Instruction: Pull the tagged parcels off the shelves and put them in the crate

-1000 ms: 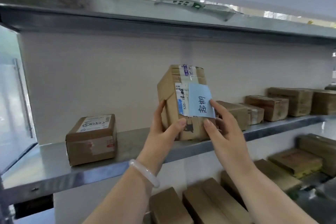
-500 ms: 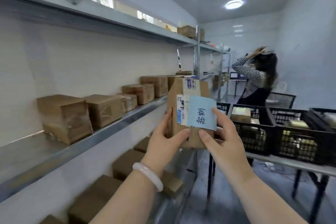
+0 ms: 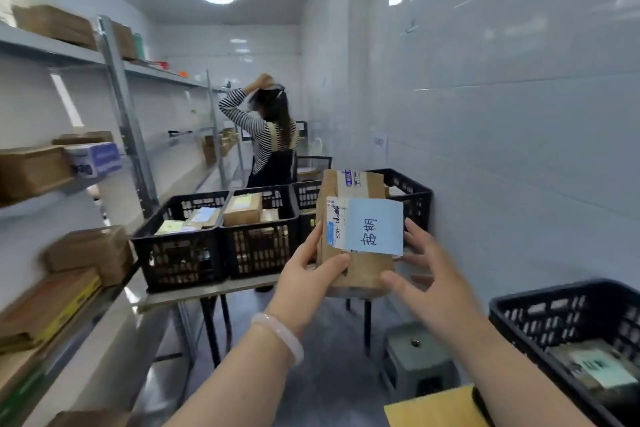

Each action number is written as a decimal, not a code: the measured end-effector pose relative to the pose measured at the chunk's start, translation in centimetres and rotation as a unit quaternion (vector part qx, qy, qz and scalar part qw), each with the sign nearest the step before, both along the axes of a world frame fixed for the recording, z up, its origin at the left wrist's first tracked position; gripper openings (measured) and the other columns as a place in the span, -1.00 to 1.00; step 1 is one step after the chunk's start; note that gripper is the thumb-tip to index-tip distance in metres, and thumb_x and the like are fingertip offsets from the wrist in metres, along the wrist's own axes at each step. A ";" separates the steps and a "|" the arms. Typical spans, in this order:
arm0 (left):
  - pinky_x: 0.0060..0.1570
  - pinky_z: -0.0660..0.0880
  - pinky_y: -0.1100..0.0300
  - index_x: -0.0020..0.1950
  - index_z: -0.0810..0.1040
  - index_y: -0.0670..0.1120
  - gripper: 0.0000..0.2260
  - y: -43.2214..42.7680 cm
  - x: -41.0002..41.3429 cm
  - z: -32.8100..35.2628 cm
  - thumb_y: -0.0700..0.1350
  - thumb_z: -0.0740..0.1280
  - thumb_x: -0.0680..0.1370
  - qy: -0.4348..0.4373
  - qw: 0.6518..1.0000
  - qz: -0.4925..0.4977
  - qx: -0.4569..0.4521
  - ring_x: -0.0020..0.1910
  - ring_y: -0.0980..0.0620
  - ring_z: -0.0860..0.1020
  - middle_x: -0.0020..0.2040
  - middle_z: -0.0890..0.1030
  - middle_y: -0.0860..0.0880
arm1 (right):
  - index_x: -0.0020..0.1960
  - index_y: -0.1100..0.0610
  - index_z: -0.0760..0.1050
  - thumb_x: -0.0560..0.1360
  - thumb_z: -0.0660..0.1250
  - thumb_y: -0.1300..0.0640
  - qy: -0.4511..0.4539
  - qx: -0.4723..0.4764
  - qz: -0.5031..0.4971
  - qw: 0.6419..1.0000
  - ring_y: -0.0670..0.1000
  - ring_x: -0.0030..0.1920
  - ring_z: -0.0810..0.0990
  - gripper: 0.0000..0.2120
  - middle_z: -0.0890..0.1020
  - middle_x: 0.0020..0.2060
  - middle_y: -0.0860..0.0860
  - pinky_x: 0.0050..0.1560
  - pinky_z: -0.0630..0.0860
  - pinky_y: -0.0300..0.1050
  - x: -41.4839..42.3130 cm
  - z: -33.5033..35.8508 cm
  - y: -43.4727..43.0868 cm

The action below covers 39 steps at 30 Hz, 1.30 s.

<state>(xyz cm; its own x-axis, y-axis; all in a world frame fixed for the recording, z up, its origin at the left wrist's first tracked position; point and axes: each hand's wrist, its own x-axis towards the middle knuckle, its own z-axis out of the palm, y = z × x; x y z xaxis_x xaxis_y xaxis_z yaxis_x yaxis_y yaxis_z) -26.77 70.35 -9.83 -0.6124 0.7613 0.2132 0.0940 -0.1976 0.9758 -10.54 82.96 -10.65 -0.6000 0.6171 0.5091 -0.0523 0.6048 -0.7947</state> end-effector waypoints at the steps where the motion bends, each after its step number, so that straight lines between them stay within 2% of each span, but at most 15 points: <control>1: 0.04 0.61 0.12 0.45 0.38 0.20 -0.42 2.2 0.8 -0.4 -0.11 0.46 0.48 -0.005 1.000 -0.022 -0.008 0.10 0.08 0.65 0.16 0.67 0.09 | 0.39 -0.47 0.15 0.34 0.45 -0.24 -0.005 -0.003 -0.028 1.000 -0.34 0.20 0.42 -0.27 0.36 0.27 -0.42 0.17 0.44 -0.18 1.6 -0.3 1.4; 4: -0.14 0.60 0.26 0.44 0.39 0.21 -0.45 8.4 3.7 -1.5 -0.12 0.44 0.51 -0.030 0.994 -0.098 -0.031 0.07 0.11 0.65 0.16 0.67 0.11 | 0.32 -0.56 0.11 0.25 0.36 -0.41 -0.040 0.002 -0.111 0.993 -0.37 0.24 0.36 -0.29 0.29 0.20 -0.56 0.21 0.38 -0.23 6.7 -1.8 4.6; 6: -0.14 0.61 0.23 0.44 0.40 0.19 -0.46 11.2 5.1 -1.7 -0.14 0.43 0.51 -0.047 0.989 -0.132 -0.039 0.08 0.07 0.66 0.20 0.65 0.06 | 0.36 -0.54 0.05 0.22 0.33 -0.48 -0.090 0.006 -0.158 0.983 -0.29 0.33 0.31 -0.21 0.26 0.26 -0.46 0.29 0.34 -0.15 9.3 -2.6 5.7; 10: -0.14 0.61 0.21 0.43 0.38 0.21 -0.45 17.8 9.2 -2.9 -0.13 0.44 0.51 -0.055 0.970 -0.228 -0.063 0.08 0.04 0.66 0.23 0.63 0.04 | 0.48 -0.36 0.05 0.27 0.42 -0.39 -0.146 -0.011 -0.279 0.949 -0.19 0.43 0.21 -0.10 0.22 0.46 -0.26 0.40 0.20 -0.11 14.9 -4.1 8.4; 14: -0.15 0.61 0.20 0.44 0.39 0.19 -0.43 23.3 12.1 -4.6 -0.09 0.47 0.48 -0.068 0.944 -0.309 -0.091 0.01 0.05 0.68 0.22 0.63 0.03 | 0.47 -0.41 -0.02 0.22 0.46 -0.39 -0.186 -0.035 -0.349 0.918 -0.35 0.31 0.13 -0.03 0.16 0.33 -0.40 0.37 0.13 -0.16 18.3 -5.1 10.2; 18: 0.12 0.59 -0.07 0.43 0.40 0.22 -0.41 28.6 12.9 -6.5 -0.04 0.48 0.43 -0.059 0.912 -0.382 -0.137 0.07 -0.03 0.67 0.18 0.66 0.03 | 0.49 -0.39 -0.06 0.21 0.51 -0.34 -0.204 -0.078 -0.399 0.891 -0.35 0.29 0.12 0.04 0.16 0.34 -0.36 0.33 0.16 -0.20 18.9 -6.5 12.4; 20: 0.13 0.59 -0.04 0.41 0.41 0.25 -0.43 31.3 12.8 -7.3 -0.02 0.48 0.43 -0.043 0.895 -0.412 -0.166 0.05 0.00 0.68 0.14 0.67 0.07 | 0.49 -0.38 -0.11 0.20 0.51 -0.34 -0.211 -0.100 -0.417 0.878 -0.27 0.38 0.13 0.08 0.15 0.45 -0.31 0.41 0.18 -0.11 18.5 -7.1 13.6; 22: 0.07 0.61 0.04 0.38 0.42 0.26 -0.47 34.1 12.8 -8.3 -0.05 0.47 0.47 -0.035 0.879 -0.436 -0.192 0.01 0.03 0.68 0.11 0.68 0.10 | 0.49 -0.38 -0.15 0.18 0.51 -0.35 -0.224 -0.114 -0.438 0.863 -0.23 0.43 0.12 0.11 0.12 0.50 -0.27 0.45 0.18 -0.05 18.2 -7.7 15.0; 25: 0.16 0.57 -0.05 0.42 0.42 0.21 -0.46 37.8 13.6 -10.0 -0.07 0.45 0.49 -0.035 0.848 -0.472 -0.240 0.10 -0.05 0.65 0.18 0.65 0.05 | 0.49 -0.38 -0.20 0.18 0.51 -0.36 -0.240 -0.126 -0.477 0.836 -0.30 0.38 0.06 0.14 0.08 0.50 -0.28 0.42 0.13 -0.13 18.2 -8.6 16.8; 27: 0.03 0.62 0.03 0.42 0.43 0.21 -0.47 39.9 14.4 -11.1 -0.04 0.46 0.48 -0.026 0.831 -0.488 -0.267 0.04 0.00 0.66 0.12 0.66 0.06 | 0.48 -0.37 -0.22 0.17 0.48 -0.41 -0.260 -0.132 -0.497 0.817 -0.29 0.42 0.01 0.14 0.01 0.52 -0.29 0.43 0.09 -0.12 18.3 -9.5 17.8; 29: -0.10 0.63 0.12 0.40 0.44 0.24 -0.46 41.7 15.3 -12.1 0.00 0.48 0.46 -0.014 0.816 -0.498 -0.292 -0.06 0.07 0.68 0.03 0.67 0.11 | 0.48 -0.36 -0.23 0.15 0.43 -0.46 -0.279 -0.145 -0.506 0.803 -0.22 0.50 -0.05 0.14 -0.03 0.53 -0.28 0.49 0.10 -0.03 18.4 -10.5 18.6; 33: 0.15 0.57 -0.08 0.42 0.42 0.24 -0.44 44.7 17.5 -14.4 0.03 0.48 0.44 0.008 0.789 -0.517 -0.333 0.08 -0.07 0.64 0.16 0.63 0.02 | 0.51 -0.33 -0.20 0.19 0.42 -0.45 -0.287 -0.164 -0.522 0.786 -0.19 0.52 -0.07 0.11 -0.04 0.54 -0.27 0.47 0.08 -0.05 19.3 -12.2 20.5; 35: 0.10 0.58 -0.07 0.41 0.43 0.25 -0.46 45.8 18.4 -15.2 0.04 0.47 0.45 0.008 0.785 -0.514 -0.347 0.08 -0.08 0.63 0.16 0.63 0.02 | 0.52 -0.30 -0.18 0.23 0.42 -0.42 -0.292 -0.172 -0.524 0.781 -0.18 0.52 -0.07 0.08 -0.04 0.54 -0.25 0.47 0.06 -0.07 20.0 -12.9 21.4; 37: -0.08 0.56 0.09 0.42 0.41 0.25 -0.45 46.4 19.2 -16.0 0.04 0.46 0.46 0.028 0.791 -0.499 -0.353 0.04 -0.01 0.62 0.14 0.62 0.05 | 0.53 -0.29 -0.17 0.25 0.41 -0.41 -0.294 -0.181 -0.522 0.780 -0.16 0.53 -0.07 0.06 -0.04 0.55 -0.23 0.48 0.06 -0.05 20.6 -13.6 22.2; 39: -0.13 0.52 0.17 0.42 0.40 0.26 -0.46 46.9 19.9 -17.0 0.06 0.44 0.47 0.050 0.800 -0.484 -0.351 0.04 0.04 0.60 0.14 0.62 0.09 | 0.53 -0.27 -0.14 0.26 0.42 -0.40 -0.296 -0.194 -0.515 0.780 -0.15 0.53 -0.07 0.05 -0.03 0.55 -0.22 0.48 0.07 -0.03 21.0 -14.3 22.8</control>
<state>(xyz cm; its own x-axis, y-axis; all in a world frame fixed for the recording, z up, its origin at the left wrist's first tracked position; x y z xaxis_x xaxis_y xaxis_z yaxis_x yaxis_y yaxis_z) -6.91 117.22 -26.78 0.3294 0.8222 -0.4643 0.3134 0.3686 0.8752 10.44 105.75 -24.98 0.2579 0.9661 -0.0145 0.7492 -0.2095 -0.6284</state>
